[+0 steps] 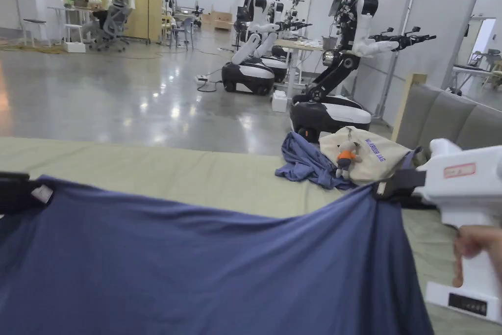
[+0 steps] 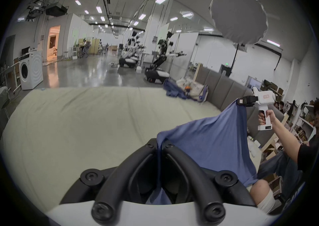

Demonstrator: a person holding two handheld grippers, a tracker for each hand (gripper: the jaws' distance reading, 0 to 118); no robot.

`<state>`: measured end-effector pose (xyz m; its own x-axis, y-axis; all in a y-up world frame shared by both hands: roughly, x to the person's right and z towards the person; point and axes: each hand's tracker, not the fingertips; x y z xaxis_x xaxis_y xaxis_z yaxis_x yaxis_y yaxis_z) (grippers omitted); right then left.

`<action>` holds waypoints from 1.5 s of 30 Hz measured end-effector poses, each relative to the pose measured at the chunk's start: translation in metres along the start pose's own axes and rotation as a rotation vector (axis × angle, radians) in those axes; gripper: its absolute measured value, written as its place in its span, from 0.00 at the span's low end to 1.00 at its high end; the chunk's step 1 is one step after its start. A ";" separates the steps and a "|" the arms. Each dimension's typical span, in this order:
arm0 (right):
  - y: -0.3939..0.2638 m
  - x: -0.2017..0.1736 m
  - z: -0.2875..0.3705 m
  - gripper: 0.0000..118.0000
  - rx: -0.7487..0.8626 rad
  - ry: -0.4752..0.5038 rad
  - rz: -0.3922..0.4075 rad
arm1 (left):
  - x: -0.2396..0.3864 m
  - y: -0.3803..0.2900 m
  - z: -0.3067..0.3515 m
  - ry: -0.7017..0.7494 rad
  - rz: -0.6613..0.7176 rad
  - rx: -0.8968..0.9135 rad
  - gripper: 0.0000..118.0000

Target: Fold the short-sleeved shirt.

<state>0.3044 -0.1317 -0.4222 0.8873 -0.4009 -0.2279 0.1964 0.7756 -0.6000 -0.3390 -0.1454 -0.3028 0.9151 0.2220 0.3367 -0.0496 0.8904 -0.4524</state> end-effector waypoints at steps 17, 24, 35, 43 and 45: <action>0.085 -0.118 0.234 0.05 0.311 0.069 0.196 | 0.039 0.129 0.161 -0.047 -0.071 0.279 0.05; 0.093 -0.137 0.240 0.05 0.385 0.069 0.254 | 0.047 0.143 0.185 -0.044 -0.109 0.398 0.05; 0.160 -0.161 0.145 0.05 0.334 -0.060 0.241 | 0.045 0.210 0.102 0.096 -0.103 0.332 0.05; 0.258 -0.209 0.103 0.05 0.436 -0.172 0.289 | 0.041 0.297 0.057 0.186 -0.102 0.361 0.05; 0.280 -0.223 0.101 0.05 0.465 -0.196 0.312 | 0.042 0.315 0.052 0.217 -0.106 0.376 0.05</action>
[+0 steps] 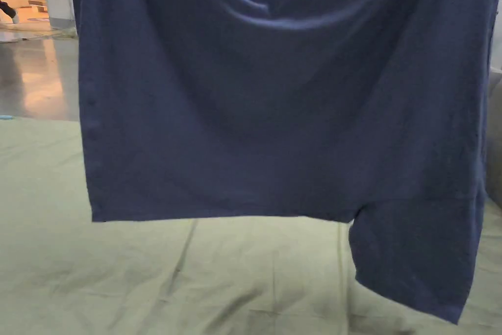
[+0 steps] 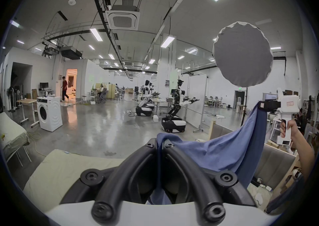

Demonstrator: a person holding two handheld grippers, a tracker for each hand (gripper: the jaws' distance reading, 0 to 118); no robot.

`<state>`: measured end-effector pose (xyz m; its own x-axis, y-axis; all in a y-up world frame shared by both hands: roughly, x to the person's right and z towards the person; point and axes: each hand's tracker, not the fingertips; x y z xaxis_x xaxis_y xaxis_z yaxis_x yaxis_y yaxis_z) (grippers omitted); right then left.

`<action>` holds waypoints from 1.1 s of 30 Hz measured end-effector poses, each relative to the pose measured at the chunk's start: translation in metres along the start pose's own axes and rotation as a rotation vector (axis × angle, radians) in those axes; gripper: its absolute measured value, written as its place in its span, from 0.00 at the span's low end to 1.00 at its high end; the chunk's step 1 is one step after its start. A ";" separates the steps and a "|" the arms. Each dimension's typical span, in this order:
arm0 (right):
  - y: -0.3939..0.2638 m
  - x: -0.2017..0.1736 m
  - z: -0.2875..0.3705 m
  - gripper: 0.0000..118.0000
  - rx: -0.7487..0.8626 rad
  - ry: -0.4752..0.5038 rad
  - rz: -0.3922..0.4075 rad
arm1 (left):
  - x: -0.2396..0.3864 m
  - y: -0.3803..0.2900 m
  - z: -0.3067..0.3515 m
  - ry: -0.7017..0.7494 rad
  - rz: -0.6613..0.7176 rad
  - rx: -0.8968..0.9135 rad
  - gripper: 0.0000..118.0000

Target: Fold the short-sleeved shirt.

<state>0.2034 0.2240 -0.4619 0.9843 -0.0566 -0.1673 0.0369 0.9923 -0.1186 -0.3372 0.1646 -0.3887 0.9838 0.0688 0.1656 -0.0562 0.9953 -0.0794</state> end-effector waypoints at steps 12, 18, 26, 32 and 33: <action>0.008 -0.001 -0.053 0.05 0.097 -0.051 0.001 | -0.020 0.004 -0.061 0.072 -0.382 0.000 0.05; -0.080 0.020 -0.069 0.05 0.003 0.039 -0.029 | -0.020 -0.074 -0.076 0.049 -0.364 -0.070 0.05; -0.202 0.048 -0.029 0.05 -0.146 0.158 -0.097 | 0.006 -0.191 -0.028 -0.124 0.161 -0.058 0.05; -0.275 0.067 0.046 0.05 -0.202 0.198 -0.136 | 0.009 -0.240 0.041 -0.188 0.110 -0.090 0.05; -0.286 0.069 0.062 0.05 -0.226 0.205 -0.134 | 0.009 -0.247 0.057 -0.206 0.099 -0.087 0.05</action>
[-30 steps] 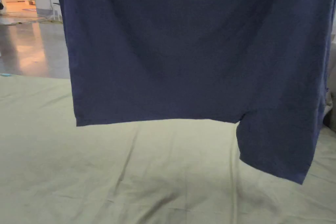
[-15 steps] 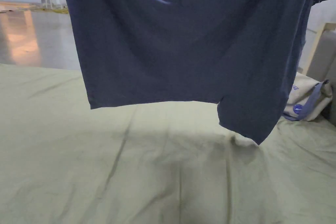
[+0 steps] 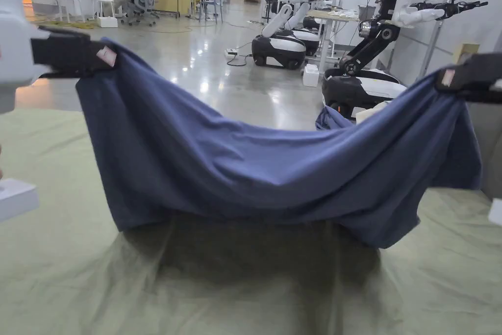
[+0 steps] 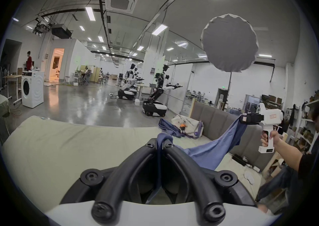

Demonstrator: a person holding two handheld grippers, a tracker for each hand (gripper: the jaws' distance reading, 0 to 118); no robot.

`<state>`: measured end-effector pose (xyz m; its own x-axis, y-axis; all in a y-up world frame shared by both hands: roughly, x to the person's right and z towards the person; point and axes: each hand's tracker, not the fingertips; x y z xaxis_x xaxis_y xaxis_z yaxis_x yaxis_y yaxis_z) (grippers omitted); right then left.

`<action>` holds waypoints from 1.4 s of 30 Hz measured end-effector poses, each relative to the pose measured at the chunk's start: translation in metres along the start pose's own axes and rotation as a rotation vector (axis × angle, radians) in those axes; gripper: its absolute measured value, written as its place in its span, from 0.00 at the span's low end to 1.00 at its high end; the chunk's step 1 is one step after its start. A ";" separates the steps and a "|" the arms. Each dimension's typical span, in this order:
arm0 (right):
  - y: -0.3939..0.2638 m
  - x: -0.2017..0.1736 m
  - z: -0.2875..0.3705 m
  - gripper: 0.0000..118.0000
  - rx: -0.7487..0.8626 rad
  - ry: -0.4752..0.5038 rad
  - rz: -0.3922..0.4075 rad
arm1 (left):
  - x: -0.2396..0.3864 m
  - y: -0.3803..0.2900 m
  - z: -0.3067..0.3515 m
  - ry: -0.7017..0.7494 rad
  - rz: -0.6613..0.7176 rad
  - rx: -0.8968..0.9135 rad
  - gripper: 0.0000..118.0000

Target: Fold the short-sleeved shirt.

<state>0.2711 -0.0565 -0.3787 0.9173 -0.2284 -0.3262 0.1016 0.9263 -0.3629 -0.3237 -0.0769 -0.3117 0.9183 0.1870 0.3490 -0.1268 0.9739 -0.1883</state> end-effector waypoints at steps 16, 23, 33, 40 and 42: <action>-0.204 0.005 0.159 0.05 -0.242 0.048 -0.025 | 0.014 -0.168 0.185 0.031 0.114 -0.227 0.05; -0.258 -0.003 0.191 0.05 -0.307 0.034 -0.014 | 0.042 -0.211 0.222 0.049 0.064 -0.308 0.05; -0.309 -0.005 0.202 0.05 -0.419 -0.010 -0.035 | 0.050 -0.248 0.248 0.115 0.067 -0.386 0.05; -0.321 -0.005 0.199 0.11 -0.452 -0.040 -0.001 | 0.049 -0.260 0.242 0.178 0.028 -0.457 0.12; -0.321 -0.004 0.199 0.27 -0.463 -0.094 0.034 | 0.049 -0.262 0.239 0.248 0.005 -0.445 0.21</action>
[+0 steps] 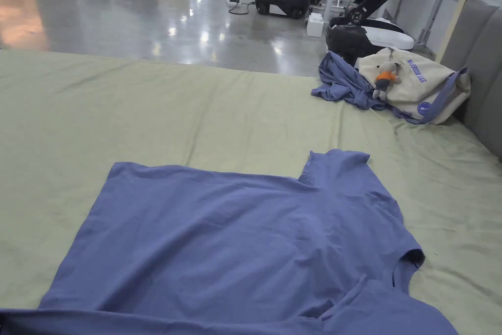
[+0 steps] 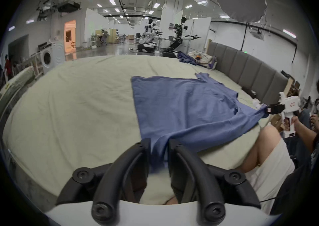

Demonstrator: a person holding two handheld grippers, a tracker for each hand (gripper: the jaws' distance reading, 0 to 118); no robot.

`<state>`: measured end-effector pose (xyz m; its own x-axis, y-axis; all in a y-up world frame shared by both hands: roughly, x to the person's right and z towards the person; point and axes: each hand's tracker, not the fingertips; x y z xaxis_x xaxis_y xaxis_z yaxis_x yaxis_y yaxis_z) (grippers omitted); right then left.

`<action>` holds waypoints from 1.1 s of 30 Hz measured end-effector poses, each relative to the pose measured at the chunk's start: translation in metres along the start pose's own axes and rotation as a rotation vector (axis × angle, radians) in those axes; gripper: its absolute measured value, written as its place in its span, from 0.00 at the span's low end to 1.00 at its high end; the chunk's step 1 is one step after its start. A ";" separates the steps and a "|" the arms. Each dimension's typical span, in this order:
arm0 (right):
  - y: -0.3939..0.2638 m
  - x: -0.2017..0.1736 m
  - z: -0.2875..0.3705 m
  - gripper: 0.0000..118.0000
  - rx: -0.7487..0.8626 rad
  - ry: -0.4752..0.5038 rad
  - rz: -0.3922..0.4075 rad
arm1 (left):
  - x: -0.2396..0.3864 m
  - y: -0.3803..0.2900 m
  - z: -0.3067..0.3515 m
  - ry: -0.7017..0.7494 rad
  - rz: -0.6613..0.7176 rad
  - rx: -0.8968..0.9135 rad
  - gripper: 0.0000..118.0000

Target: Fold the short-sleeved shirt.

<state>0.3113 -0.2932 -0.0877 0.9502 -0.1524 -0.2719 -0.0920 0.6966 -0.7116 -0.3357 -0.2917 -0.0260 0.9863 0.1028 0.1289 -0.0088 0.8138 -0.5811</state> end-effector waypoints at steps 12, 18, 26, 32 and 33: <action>0.021 -0.069 0.077 0.73 0.646 -0.235 0.079 | 0.050 0.038 0.057 0.437 -0.529 0.197 0.79; -0.011 -0.083 0.075 0.03 0.684 -0.256 0.072 | 0.074 0.002 0.069 0.409 -0.562 0.239 0.00; -0.015 -0.074 0.070 0.03 0.629 -0.209 0.071 | 0.029 -0.012 0.052 0.348 -0.575 0.014 0.00; -0.009 -0.078 0.061 0.03 0.581 -0.182 0.099 | -0.017 -0.025 0.000 0.039 -0.116 -0.048 0.82; -0.009 -0.077 0.059 0.03 0.568 -0.176 0.101 | -0.022 -0.028 -0.007 0.021 -0.124 -0.072 0.82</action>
<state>0.2561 -0.2459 -0.0222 0.9845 0.0187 -0.1744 -0.0570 0.9746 -0.2167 -0.3556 -0.3210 -0.0183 0.9823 -0.0092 0.1868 0.1248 0.7764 -0.6178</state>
